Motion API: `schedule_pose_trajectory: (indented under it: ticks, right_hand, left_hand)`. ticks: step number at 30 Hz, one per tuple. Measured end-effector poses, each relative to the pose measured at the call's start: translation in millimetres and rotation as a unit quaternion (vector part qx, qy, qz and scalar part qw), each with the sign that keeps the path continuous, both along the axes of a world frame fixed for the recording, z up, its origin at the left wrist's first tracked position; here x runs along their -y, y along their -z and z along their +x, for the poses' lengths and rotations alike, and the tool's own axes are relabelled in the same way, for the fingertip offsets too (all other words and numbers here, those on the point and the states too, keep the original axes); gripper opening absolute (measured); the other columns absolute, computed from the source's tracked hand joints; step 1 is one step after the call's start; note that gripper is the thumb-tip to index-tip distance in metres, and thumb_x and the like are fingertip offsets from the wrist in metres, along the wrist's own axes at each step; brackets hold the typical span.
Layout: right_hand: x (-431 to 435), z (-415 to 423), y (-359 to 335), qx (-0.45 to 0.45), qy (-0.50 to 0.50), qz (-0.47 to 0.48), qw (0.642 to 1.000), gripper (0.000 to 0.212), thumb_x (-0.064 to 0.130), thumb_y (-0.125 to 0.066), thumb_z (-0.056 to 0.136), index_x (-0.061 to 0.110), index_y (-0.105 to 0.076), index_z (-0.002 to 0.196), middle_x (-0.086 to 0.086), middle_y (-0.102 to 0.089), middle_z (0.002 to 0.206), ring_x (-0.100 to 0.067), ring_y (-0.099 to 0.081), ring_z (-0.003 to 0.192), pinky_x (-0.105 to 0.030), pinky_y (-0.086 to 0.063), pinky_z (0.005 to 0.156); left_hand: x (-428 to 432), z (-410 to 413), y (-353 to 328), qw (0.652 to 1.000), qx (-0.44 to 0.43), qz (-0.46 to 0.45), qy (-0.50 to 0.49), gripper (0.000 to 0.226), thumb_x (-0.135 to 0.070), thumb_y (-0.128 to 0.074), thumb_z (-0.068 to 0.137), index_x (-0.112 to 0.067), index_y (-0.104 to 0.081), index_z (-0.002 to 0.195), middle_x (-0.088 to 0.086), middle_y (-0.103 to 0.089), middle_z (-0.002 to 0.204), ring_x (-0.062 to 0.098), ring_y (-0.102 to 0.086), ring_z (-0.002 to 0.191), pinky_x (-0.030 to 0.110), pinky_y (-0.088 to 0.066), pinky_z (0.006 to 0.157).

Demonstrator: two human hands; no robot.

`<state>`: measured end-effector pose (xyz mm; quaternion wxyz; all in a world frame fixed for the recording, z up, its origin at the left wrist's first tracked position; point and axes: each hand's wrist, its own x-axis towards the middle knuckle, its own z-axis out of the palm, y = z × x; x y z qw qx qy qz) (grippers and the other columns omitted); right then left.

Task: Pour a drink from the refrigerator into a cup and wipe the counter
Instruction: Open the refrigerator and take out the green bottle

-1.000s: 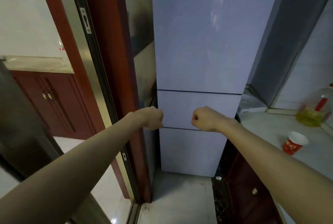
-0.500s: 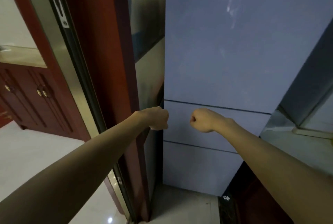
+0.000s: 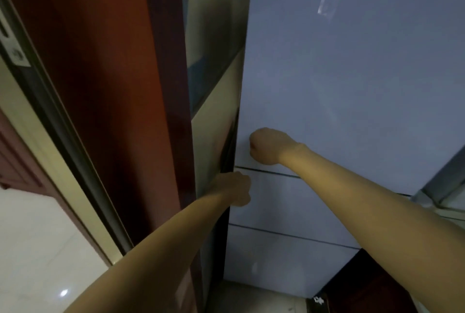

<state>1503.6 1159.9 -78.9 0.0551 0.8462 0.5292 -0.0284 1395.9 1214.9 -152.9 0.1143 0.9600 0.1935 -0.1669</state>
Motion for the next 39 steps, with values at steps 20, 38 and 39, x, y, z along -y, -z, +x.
schedule_pose_trajectory:
  ticks: [20, 38, 39]
  right_hand:
    - [-71, 8, -52, 0.446, -0.068, -0.102, 0.887, 0.038, 0.036, -0.046, 0.098, 0.016, -0.060, 0.127, -0.008, -0.048, 0.143, -0.031, -0.025, 0.140, -0.050, 0.007, 0.118]
    - [-39, -42, -44, 0.401, -0.136, 0.000, 0.906, 0.031, 0.031, -0.043, 0.098, 0.016, -0.070, 0.097, -0.003, -0.064, 0.103, -0.024, -0.045, 0.107, -0.035, -0.031, 0.094]
    - [-34, -54, -46, 0.397, -0.130, -0.016, 0.909, 0.031, 0.033, -0.042, 0.099, 0.016, -0.068, 0.098, -0.003, -0.063, 0.103, -0.024, -0.045, 0.108, -0.036, -0.031, 0.094]
  left_hand:
    - [-62, 72, 45, 0.843, 0.370, -0.297, -0.252, 0.093, -0.035, -0.054, 0.072, -0.020, -0.019, 0.157, 0.002, -0.029, 0.160, 0.027, -0.037, 0.141, 0.052, -0.039, 0.111]
    - [-4, -6, 23, 0.750, 0.494, -0.340, -0.278, 0.063, 0.014, -0.038, 0.086, -0.017, -0.053, 0.139, -0.007, -0.059, 0.123, 0.009, -0.057, 0.110, 0.001, -0.043, 0.071]
    - [-1, -13, 24, 0.747, 0.495, -0.339, -0.287, 0.058, 0.014, -0.038, 0.088, -0.015, -0.058, 0.134, -0.006, -0.061, 0.119, 0.008, -0.058, 0.104, -0.001, -0.042, 0.068]
